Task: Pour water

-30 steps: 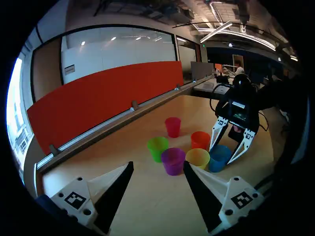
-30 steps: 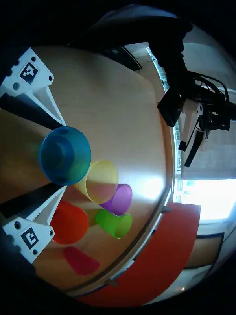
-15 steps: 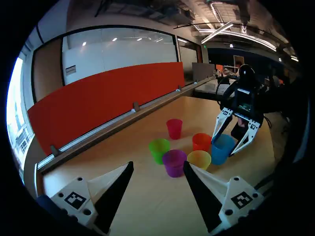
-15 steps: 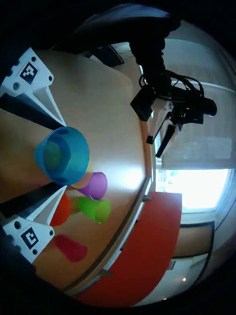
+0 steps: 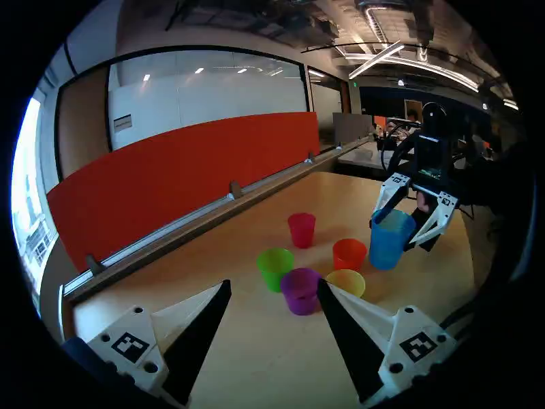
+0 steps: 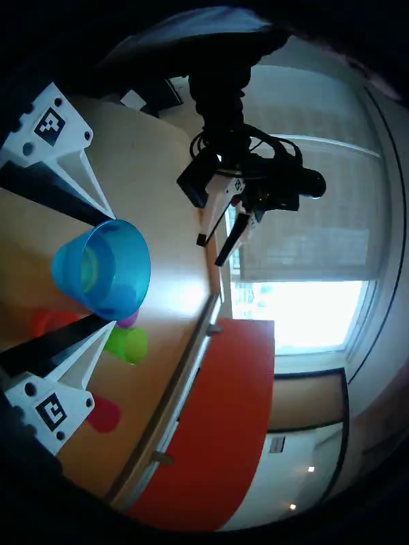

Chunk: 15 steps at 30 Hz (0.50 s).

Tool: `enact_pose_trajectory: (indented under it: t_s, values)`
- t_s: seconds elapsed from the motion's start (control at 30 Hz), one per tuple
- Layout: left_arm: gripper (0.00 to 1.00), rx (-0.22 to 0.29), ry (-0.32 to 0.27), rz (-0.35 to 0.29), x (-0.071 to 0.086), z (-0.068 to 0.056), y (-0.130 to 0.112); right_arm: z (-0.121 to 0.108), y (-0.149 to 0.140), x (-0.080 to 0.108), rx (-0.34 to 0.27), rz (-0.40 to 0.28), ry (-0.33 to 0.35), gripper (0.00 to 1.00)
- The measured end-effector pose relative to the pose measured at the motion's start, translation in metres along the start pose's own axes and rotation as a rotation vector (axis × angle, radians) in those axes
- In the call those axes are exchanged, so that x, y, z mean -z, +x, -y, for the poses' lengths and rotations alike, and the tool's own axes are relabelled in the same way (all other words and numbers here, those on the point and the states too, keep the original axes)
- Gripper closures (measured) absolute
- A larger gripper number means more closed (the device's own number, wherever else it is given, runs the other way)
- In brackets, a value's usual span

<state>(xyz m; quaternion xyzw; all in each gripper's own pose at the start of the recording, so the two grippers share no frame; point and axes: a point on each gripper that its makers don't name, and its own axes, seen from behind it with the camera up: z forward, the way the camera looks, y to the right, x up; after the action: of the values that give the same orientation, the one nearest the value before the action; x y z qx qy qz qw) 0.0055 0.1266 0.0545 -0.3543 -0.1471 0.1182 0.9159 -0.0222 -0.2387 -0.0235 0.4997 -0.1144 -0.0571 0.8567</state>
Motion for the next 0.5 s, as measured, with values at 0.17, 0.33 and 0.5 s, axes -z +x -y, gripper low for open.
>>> enact_pose_trajectory:
  t_s: [0.17, 0.33, 0.5]
  values:
    - [0.06, 0.012, -0.005, -0.001, -0.003, 0.003, 0.002, -0.001, 0.019, 0.000, -0.023, -0.075, -0.002, 0.10]
    - [0.06, 0.011, -0.014, 0.011, -0.010, 0.006, 0.000, -0.003, 0.034, 0.003, -0.021, -0.132, -0.010, 0.10]
    - [0.06, 0.006, -0.026, 0.014, -0.018, 0.009, 0.001, -0.006, 0.040, 0.006, -0.006, -0.151, -0.025, 0.10]
